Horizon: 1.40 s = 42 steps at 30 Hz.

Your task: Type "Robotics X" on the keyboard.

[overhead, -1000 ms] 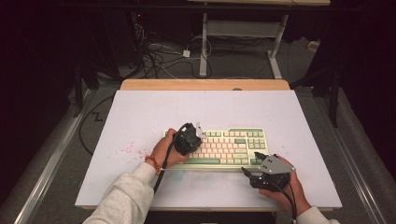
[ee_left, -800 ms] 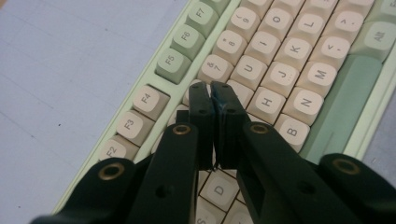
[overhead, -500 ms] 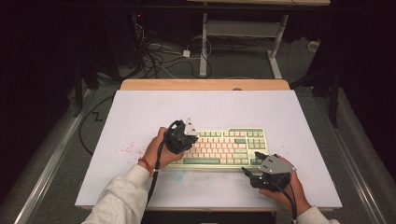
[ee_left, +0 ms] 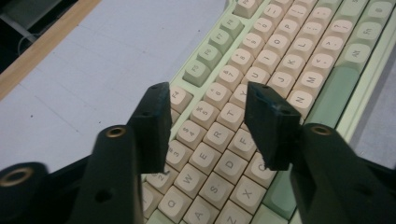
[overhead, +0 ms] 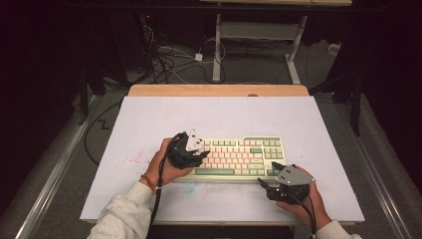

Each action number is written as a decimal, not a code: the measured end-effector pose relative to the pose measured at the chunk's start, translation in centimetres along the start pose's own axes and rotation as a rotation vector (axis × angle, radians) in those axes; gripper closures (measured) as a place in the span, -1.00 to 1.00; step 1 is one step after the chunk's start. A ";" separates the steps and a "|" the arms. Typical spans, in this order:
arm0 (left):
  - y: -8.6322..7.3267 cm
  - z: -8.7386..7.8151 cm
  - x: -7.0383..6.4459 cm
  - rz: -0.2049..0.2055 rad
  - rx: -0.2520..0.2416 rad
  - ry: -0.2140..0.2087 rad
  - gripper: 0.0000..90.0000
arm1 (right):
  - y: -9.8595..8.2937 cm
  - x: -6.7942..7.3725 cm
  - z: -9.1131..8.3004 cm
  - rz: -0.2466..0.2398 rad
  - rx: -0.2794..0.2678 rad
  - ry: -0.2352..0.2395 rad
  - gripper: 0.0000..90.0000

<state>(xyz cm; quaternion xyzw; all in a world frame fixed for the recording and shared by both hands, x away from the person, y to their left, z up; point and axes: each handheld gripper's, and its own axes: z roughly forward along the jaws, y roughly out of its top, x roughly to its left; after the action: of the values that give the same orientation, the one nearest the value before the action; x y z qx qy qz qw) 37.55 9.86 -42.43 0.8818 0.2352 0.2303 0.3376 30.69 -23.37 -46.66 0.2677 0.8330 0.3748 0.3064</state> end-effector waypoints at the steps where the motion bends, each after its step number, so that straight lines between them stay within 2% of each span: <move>1: -0.1 -0.2 0.0 0.000 -0.004 0.010 0.01 | 0.0 0.0 0.0 0.000 0.000 0.000 -0.32; 5: -0.9 -1.0 -0.2 0.009 -0.039 0.025 -0.27 | 0.0 0.0 0.0 0.002 0.000 0.000 -0.32; 10: -1.8 -1.9 -0.4 0.023 -0.061 0.065 -0.46 | 0.0 -0.1 -0.1 0.004 -0.001 0.001 -0.32; 16: -3.1 -3.1 -0.5 0.026 -0.089 0.096 -0.51 | 0.1 -0.1 -0.1 0.003 0.001 0.002 -0.31; 19: -3.8 -3.5 -0.6 0.044 -0.095 0.134 -0.51 | 0.1 -0.1 -0.1 0.003 0.001 0.002 -0.31; 23: -4.8 -4.0 -0.5 0.025 -0.100 0.149 -0.51 | 0.1 -0.1 -0.1 0.006 0.001 0.001 -0.31; 34: -7.9 -4.5 -0.6 0.003 -0.047 0.169 -0.55 | 0.1 -0.1 -0.1 0.007 0.004 0.008 -0.27; 37: -8.7 -4.9 -0.6 -0.007 -0.049 0.169 -0.55 | 0.2 -0.1 0.0 0.005 0.003 0.020 -0.19; 40: -9.5 -5.2 -0.5 -0.017 -0.043 0.167 -0.55 | 0.5 0.0 0.0 0.005 0.003 0.031 -0.03; 42: -10.0 -5.5 -0.4 -0.021 -0.033 0.169 -0.56 | 0.7 0.1 -0.1 0.006 -0.003 0.048 0.19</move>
<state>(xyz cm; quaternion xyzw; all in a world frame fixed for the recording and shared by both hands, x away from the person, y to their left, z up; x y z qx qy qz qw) 31.55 18.86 -45.92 0.8510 0.2683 0.3041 0.3335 30.75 -22.94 -46.05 0.2606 0.8387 0.3835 0.2855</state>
